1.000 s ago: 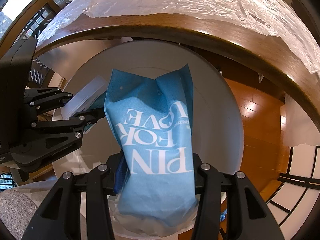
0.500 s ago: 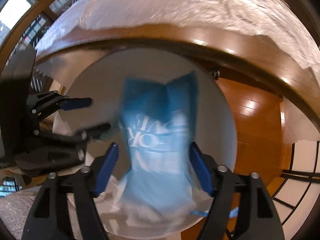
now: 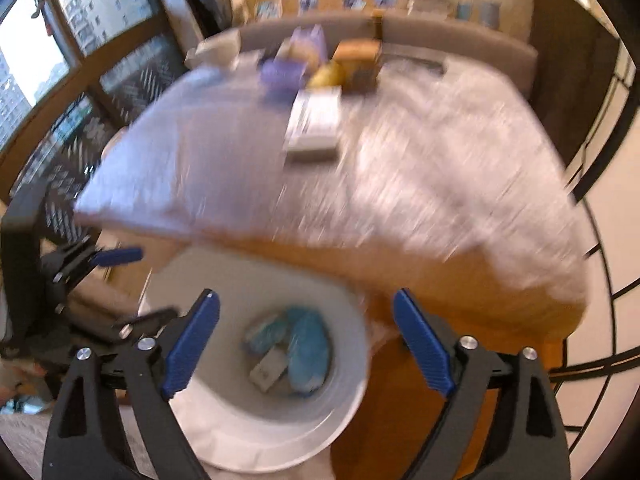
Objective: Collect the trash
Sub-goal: 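Move the left tool to the white-and-purple medicine box while the right tool approaches the tan box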
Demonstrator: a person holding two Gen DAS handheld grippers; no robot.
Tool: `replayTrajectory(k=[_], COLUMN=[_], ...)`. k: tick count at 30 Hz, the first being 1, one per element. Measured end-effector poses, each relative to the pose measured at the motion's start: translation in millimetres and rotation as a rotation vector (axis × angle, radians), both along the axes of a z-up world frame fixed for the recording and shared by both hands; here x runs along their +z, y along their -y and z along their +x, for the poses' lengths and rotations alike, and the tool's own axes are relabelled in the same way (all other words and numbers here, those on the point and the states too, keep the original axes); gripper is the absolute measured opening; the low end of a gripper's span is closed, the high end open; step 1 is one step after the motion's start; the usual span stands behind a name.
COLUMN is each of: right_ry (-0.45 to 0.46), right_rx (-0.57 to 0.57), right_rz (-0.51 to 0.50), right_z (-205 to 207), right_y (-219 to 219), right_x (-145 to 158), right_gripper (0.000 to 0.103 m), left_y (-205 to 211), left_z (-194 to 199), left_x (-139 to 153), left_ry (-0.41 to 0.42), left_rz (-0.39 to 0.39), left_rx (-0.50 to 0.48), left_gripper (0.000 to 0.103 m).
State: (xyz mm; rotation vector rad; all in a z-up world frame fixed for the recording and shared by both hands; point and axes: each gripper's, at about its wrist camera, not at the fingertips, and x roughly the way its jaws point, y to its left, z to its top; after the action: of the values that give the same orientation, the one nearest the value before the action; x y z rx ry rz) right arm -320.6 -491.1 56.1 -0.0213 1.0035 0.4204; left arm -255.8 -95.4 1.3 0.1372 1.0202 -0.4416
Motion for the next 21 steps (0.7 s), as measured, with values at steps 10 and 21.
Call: replayTrajectory(k=[10, 21], right_ry=[0.150, 0.129], right_rx=[-0.104, -0.074], right_rz=[-0.025, -0.050], right_z=[94, 212], right_y=[10, -29], right_x=[36, 30], right_gripper=[0.091, 0.091], left_y=[50, 81], left_z=[53, 118], left_x=[42, 21], left_ry=[0.154, 0.115], left_rz=[-0.028, 0.003], left_rx=[0.027, 0.102], left_gripper=[0.096, 0.096])
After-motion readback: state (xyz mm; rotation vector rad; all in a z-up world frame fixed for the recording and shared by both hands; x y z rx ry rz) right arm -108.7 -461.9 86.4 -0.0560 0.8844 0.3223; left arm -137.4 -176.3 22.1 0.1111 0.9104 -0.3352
